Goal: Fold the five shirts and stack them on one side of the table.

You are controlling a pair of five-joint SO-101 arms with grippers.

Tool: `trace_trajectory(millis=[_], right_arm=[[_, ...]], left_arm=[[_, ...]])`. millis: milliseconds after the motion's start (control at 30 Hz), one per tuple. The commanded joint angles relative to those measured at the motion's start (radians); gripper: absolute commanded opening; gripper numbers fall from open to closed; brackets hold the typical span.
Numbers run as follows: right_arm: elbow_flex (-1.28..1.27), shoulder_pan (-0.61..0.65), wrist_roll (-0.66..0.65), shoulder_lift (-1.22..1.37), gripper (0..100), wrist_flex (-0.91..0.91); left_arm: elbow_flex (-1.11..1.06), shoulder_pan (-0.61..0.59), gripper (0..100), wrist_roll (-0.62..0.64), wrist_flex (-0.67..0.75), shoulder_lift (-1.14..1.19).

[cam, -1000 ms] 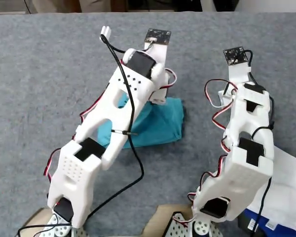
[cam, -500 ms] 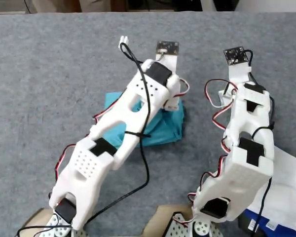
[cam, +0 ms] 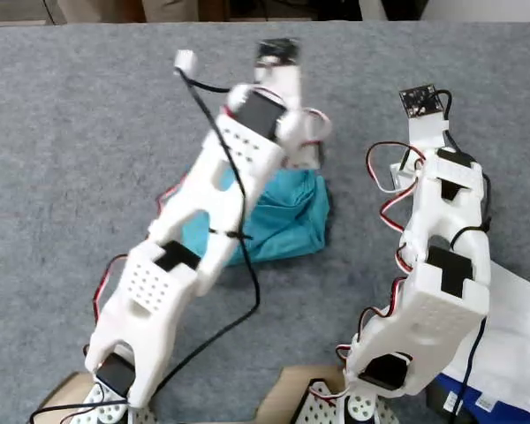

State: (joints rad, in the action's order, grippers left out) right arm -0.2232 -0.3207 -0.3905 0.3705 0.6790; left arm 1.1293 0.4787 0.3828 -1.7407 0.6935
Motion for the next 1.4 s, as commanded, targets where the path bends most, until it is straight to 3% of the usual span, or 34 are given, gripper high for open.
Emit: trace_trajectory(millis=[0,133,400,733,1367], right_arm=[[0.039,-0.018,0.0,-0.007,0.5,0.005],[0.039,-0.013,0.0,-0.007,0.5,0.003],[0.039,-0.013,0.0,-0.007,0.5,0.003],[0.039,-0.012,-0.002,-0.007,0.5,0.003],[0.039,-0.012,-0.002,-0.007,0.5,0.003]], left_arm=[[-0.049,-0.066,12,-0.037,-0.015,-0.008],[-0.152,-0.06,2,-0.029,0.044,0.044],[-0.152,-0.02,2,-0.028,0.095,0.119],[-0.083,-0.002,2,-0.028,0.003,0.122],[-0.196,0.147,2,-0.034,-0.02,0.081]])
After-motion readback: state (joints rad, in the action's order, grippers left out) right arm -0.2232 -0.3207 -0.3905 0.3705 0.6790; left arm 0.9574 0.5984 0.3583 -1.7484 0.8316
